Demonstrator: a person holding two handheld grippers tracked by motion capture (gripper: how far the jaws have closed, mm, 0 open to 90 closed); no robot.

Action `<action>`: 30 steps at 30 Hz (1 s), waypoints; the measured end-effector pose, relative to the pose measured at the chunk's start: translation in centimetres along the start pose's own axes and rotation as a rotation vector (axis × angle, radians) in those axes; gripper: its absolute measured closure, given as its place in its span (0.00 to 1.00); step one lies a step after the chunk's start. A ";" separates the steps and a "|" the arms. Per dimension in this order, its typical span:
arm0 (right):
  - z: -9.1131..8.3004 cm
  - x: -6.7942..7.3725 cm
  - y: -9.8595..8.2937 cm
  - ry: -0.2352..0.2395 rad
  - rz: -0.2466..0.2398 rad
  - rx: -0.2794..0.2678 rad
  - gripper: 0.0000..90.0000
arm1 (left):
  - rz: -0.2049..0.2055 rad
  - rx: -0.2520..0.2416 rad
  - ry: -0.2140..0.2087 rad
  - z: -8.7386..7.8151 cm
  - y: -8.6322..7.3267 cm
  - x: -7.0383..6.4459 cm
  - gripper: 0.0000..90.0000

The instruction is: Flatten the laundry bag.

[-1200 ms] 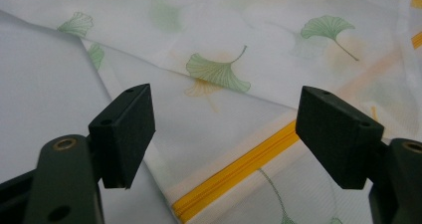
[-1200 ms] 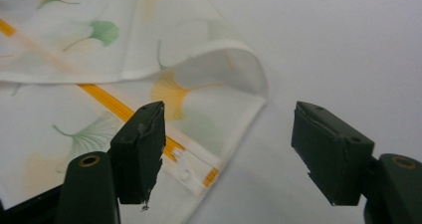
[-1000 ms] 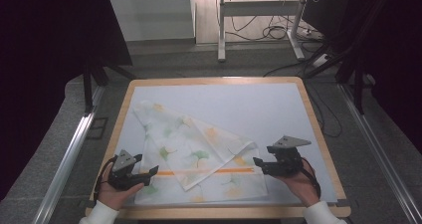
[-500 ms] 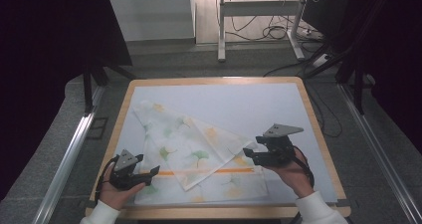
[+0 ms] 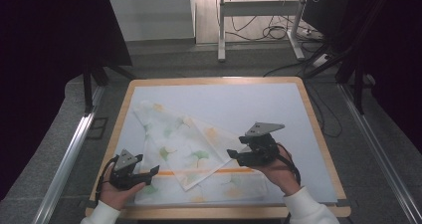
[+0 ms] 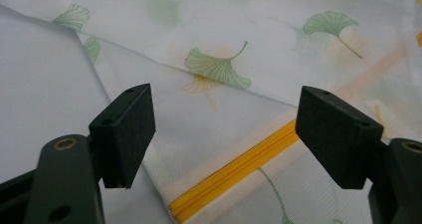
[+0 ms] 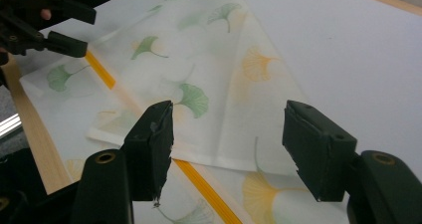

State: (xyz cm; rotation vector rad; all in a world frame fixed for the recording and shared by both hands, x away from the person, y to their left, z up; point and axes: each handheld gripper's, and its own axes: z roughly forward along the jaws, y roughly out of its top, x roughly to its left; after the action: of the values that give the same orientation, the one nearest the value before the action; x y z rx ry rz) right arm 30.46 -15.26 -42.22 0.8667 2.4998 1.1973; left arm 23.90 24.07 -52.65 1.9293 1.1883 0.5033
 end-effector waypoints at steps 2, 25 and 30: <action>0.4 0.2 0.2 0.008 -0.004 0.007 0.41 | 0.001 0.002 0.001 0.1 0.0 0.0 0.26; 4.2 4.0 0.4 0.094 -0.066 0.066 0.42 | 0.006 -0.009 -0.004 -0.1 -0.1 -0.1 0.26; 5.4 5.2 0.6 0.122 -0.089 0.086 0.42 | 0.010 -0.008 -0.008 0.0 -0.1 0.0 0.27</action>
State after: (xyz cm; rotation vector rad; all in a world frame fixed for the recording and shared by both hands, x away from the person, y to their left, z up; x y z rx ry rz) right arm 28.97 -8.37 -44.97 0.7145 2.6740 1.1537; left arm 23.80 24.07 -52.71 1.9298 1.1701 0.5046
